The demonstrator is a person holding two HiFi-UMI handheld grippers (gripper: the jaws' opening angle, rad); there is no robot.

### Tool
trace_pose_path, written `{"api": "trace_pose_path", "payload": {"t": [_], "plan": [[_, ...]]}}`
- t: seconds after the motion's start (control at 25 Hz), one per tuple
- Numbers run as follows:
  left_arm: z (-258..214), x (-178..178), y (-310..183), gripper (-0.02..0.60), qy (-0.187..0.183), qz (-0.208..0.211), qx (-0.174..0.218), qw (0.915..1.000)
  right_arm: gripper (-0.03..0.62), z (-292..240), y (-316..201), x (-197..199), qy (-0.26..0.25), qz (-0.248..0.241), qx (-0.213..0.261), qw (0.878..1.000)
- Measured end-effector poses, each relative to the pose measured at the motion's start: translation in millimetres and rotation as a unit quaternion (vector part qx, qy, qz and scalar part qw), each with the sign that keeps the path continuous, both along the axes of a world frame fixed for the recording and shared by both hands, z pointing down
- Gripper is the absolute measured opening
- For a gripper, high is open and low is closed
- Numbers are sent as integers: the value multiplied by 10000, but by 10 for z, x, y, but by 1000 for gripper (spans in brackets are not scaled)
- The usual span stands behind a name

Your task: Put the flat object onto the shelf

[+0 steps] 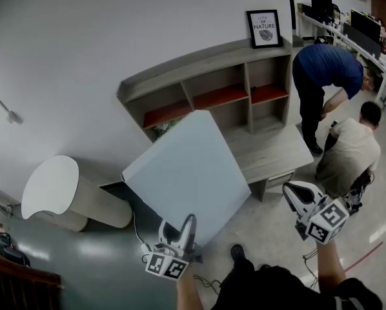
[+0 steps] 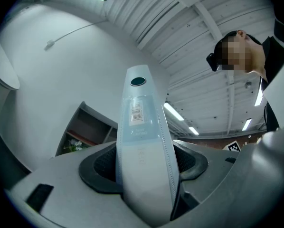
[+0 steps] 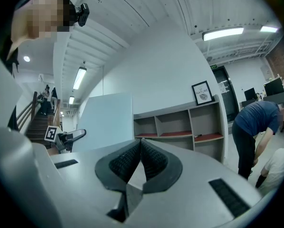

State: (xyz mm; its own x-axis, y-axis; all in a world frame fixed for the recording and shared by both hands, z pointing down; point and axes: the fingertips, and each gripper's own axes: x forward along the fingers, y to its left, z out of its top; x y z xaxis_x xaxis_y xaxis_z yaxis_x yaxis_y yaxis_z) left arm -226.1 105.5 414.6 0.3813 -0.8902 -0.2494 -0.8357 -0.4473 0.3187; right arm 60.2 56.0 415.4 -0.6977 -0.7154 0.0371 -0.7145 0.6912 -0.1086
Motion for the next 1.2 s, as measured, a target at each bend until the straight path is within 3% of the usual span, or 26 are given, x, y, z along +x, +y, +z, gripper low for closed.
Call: {"api": "trace_pose_path", "payload": {"t": [0.52, 1.2], "plan": [[13, -510, -842, 308, -34, 558, 2, 9984, 11, 69, -484, -581, 105, 409, -130, 9990], [-79, -195, -1645, 306, -105, 1102, -94, 9938, 11, 149, -1109, -458, 75, 669, -323, 9972]]}}
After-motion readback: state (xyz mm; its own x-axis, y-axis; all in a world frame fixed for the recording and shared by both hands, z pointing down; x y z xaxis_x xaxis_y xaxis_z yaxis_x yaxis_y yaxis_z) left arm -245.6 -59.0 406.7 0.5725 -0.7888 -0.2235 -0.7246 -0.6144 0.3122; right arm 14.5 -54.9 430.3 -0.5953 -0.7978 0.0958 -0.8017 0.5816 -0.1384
